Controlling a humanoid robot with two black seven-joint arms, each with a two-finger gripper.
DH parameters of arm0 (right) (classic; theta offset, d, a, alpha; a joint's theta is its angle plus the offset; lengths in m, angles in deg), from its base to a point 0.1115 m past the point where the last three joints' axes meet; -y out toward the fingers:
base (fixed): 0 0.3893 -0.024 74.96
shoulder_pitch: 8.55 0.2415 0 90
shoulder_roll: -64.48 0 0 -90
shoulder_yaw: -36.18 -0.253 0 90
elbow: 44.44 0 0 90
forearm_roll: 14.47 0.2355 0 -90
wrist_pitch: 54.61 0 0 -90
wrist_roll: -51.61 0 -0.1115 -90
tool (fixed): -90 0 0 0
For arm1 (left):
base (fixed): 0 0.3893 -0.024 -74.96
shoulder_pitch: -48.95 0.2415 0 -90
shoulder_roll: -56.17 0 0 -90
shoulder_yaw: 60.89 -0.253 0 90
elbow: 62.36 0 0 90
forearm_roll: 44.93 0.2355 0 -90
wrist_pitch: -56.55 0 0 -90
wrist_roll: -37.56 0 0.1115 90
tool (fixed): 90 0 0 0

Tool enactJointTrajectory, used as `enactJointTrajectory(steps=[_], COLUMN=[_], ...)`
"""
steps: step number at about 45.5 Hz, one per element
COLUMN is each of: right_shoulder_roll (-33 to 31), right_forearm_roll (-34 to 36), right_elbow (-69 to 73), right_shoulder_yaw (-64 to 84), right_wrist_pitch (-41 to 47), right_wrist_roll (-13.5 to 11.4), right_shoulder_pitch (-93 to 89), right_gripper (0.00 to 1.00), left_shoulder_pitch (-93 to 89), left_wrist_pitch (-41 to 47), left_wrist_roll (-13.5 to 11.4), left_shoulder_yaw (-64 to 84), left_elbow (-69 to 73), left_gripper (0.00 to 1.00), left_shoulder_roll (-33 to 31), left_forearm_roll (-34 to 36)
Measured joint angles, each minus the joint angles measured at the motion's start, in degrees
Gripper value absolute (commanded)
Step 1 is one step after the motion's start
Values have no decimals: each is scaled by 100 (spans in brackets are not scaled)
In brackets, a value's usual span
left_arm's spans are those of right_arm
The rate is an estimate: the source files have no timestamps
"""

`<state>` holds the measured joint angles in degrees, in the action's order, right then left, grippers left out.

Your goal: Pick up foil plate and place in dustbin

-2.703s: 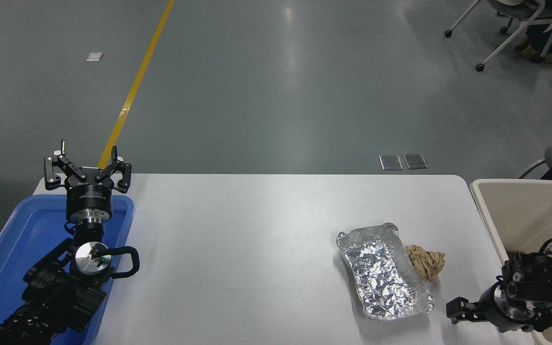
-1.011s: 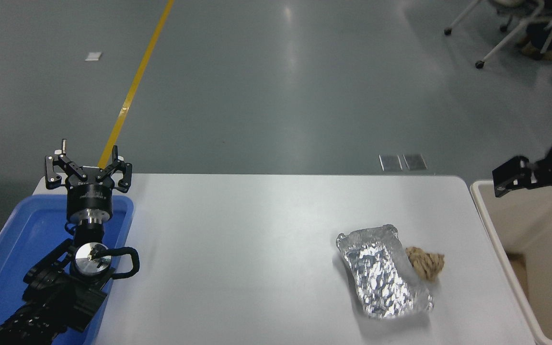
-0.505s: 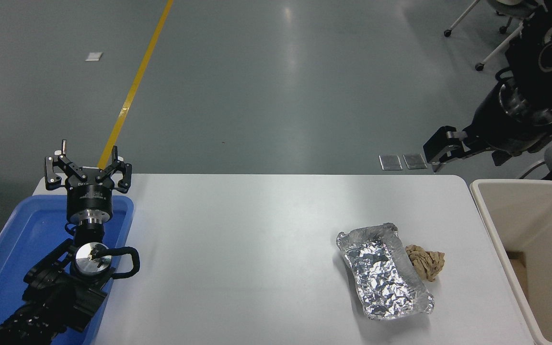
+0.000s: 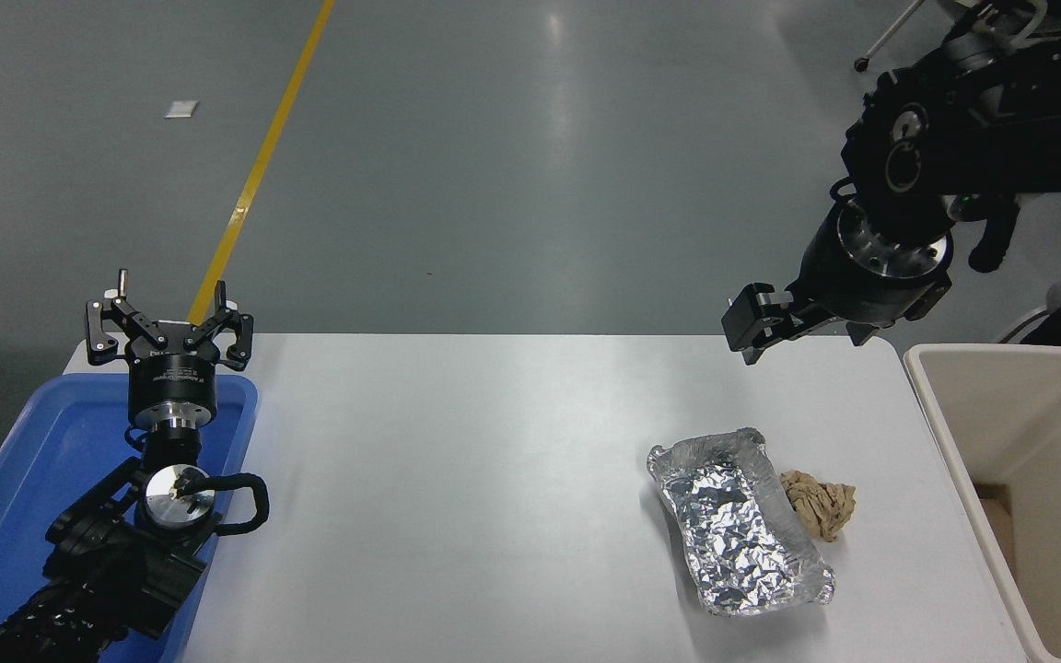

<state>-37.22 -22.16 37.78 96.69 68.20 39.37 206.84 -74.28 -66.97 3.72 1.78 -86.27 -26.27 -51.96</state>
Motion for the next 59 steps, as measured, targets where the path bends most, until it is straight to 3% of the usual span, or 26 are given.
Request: enactJointTrajectory(steps=[13, 47, 59], right_shoulder_roll=[120, 173, 178], right_forearm_roll=[-114, -1622, -1954], right_elbow=[-365, -1914, -2448], right_shoulder_yaw=[-225, -719, -773], right_wrist_pitch=[-344, -1793, -2124], right_wrist_roll=[3, 10, 10], right_shoulder_pitch=[-781, -3867, -4701], right_gripper=[100, 98, 74], left_shoulder_pitch=[0, 0, 0], left_wrist_pitch=[2, -5, -5], left_wrist_roll=[0, 1, 1], left_shoulder_yaw=[0, 0, 0], left_elbow=[0, 0, 0], left_gripper=[99, 99, 99], left_shoulder_roll=[0, 0, 0], left_forearm_roll=[0, 0, 0])
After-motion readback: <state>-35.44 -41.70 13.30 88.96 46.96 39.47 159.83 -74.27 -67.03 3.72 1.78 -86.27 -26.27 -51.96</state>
